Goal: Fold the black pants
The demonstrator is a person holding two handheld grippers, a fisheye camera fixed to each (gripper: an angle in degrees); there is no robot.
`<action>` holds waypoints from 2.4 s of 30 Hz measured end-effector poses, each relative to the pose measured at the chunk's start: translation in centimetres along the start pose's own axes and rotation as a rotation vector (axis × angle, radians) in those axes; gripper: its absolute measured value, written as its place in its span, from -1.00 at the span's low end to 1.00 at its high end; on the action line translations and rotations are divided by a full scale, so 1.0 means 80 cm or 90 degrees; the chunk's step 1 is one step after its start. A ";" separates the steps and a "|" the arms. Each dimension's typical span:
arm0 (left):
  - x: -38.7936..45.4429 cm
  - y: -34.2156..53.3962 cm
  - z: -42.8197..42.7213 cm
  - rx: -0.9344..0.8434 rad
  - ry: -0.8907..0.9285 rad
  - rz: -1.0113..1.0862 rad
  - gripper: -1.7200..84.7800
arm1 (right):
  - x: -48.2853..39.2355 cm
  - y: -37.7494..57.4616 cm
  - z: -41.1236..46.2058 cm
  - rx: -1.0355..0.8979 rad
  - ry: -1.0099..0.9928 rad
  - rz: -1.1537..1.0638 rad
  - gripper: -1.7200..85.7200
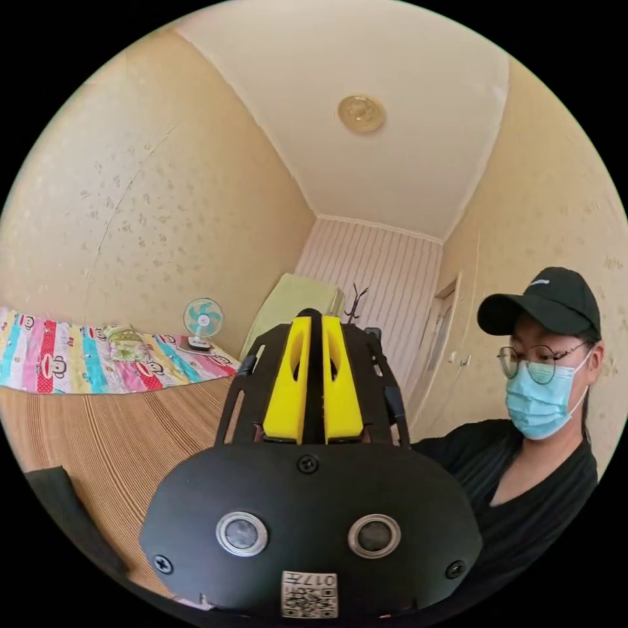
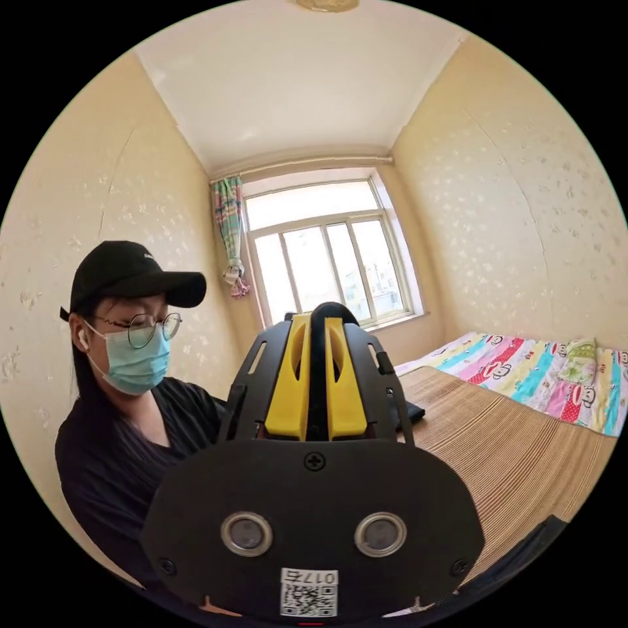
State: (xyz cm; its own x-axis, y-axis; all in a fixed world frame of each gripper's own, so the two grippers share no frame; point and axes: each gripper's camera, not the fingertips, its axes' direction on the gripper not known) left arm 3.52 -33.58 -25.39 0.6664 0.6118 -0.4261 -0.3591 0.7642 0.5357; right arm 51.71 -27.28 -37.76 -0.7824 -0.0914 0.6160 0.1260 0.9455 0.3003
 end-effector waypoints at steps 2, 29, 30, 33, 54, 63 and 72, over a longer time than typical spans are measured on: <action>-0.028 -0.022 0.026 -0.024 -0.060 -0.012 -0.90 | 0.042 -0.034 0.002 -0.002 0.062 0.049 -0.93; -0.379 0.415 0.102 -0.342 -0.287 -0.352 -0.66 | 0.289 0.423 -0.006 -0.141 0.368 0.504 -0.66; -0.408 0.399 0.094 -0.311 -0.283 -0.375 -0.62 | 0.298 0.419 -0.011 -0.132 0.365 0.514 -0.63; -0.491 0.376 0.104 -0.296 -0.258 -0.444 -0.54 | 0.353 0.397 -0.012 -0.126 0.357 0.545 -0.56; -0.504 0.420 0.136 -0.299 -0.005 -0.605 -0.73 | 0.358 0.439 0.040 -0.035 -0.087 0.627 -0.71; -0.415 0.249 0.365 -0.288 0.078 -0.339 -0.72 | 0.292 0.226 -0.157 0.006 0.051 0.387 -0.72; -0.375 0.372 0.567 -0.529 0.025 -0.297 -0.84 | 0.271 0.254 -0.344 -0.122 0.691 0.644 -0.70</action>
State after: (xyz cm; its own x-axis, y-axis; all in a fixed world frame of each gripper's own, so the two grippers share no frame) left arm 2.47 -38.48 36.37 0.8425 0.2038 -0.4987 -0.4227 0.8239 -0.3774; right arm 54.06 -18.64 1.75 0.4937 0.2969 0.8174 0.4667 0.7026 -0.5371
